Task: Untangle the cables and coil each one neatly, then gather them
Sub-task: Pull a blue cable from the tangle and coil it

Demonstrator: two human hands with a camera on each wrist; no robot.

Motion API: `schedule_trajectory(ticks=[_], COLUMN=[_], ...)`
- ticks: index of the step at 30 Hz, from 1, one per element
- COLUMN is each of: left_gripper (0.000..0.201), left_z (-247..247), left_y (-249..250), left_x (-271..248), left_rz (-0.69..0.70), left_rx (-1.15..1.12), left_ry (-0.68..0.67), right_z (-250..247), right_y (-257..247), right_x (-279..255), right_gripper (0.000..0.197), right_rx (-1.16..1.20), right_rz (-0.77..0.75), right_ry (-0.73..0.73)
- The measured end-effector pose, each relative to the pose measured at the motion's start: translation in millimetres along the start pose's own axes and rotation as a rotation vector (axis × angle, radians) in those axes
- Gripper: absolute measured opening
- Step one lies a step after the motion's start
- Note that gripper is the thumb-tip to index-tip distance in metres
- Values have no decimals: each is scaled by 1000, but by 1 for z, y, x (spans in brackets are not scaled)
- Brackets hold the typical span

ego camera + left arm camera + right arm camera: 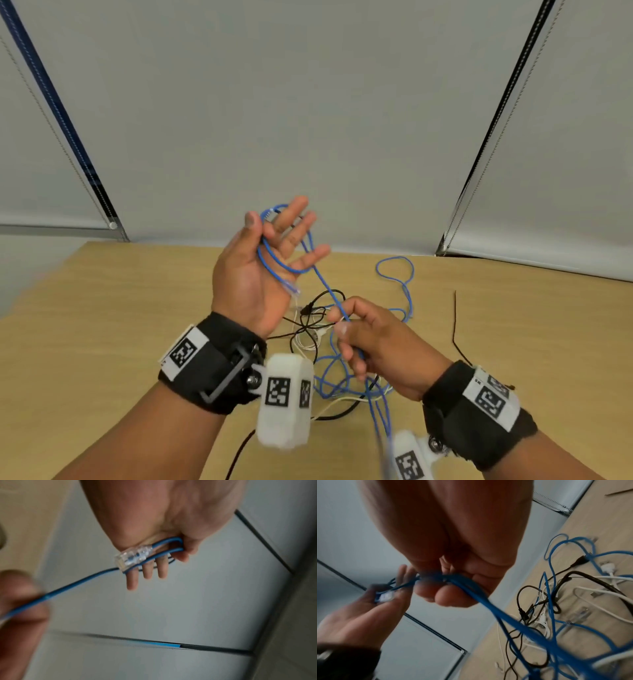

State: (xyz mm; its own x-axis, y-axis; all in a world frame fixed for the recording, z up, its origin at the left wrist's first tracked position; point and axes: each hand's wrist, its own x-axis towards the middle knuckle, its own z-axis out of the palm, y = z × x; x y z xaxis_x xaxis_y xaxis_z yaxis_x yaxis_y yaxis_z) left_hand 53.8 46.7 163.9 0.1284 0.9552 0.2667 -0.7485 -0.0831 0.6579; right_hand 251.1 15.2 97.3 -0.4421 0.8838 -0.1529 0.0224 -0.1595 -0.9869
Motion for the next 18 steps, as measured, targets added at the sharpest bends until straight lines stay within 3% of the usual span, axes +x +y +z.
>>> schedule_trajectory(ticks=[2, 4, 7, 9, 11, 14, 16, 18], left_gripper=[31, 26, 23, 38, 43, 44, 41, 38], left_z=[-7, -14, -28, -33, -36, -41, -48, -66], left_y=[9, 17, 9, -7, -16, -16, -10, -2], left_x=[10, 15, 10, -1, -10, -15, -12, -6], left_rz=[170, 286, 275, 150, 1, -222, -258, -251], left_rx=[254, 633, 1347, 1580, 1515, 1187, 1221, 1345], left_ry=[131, 174, 22, -155, -290, -386, -404, -334], right_z=[5, 6, 3, -4, -16, -37, -51, -69], right_y=[4, 5, -8, -23, -37, -51, -55, -60], right_x=[-6, -13, -22, -21, -17, -14, -13, -12], right_gripper=[17, 29, 26, 27, 27, 25, 26, 37], right_rx=[-89, -189, -225, -168, -97, -135, -224, -256], right_rz=[49, 49, -21, -87, -112, -84, -85, -81], right_ry=[-66, -113, -160, -122, -35, 70, 168, 304])
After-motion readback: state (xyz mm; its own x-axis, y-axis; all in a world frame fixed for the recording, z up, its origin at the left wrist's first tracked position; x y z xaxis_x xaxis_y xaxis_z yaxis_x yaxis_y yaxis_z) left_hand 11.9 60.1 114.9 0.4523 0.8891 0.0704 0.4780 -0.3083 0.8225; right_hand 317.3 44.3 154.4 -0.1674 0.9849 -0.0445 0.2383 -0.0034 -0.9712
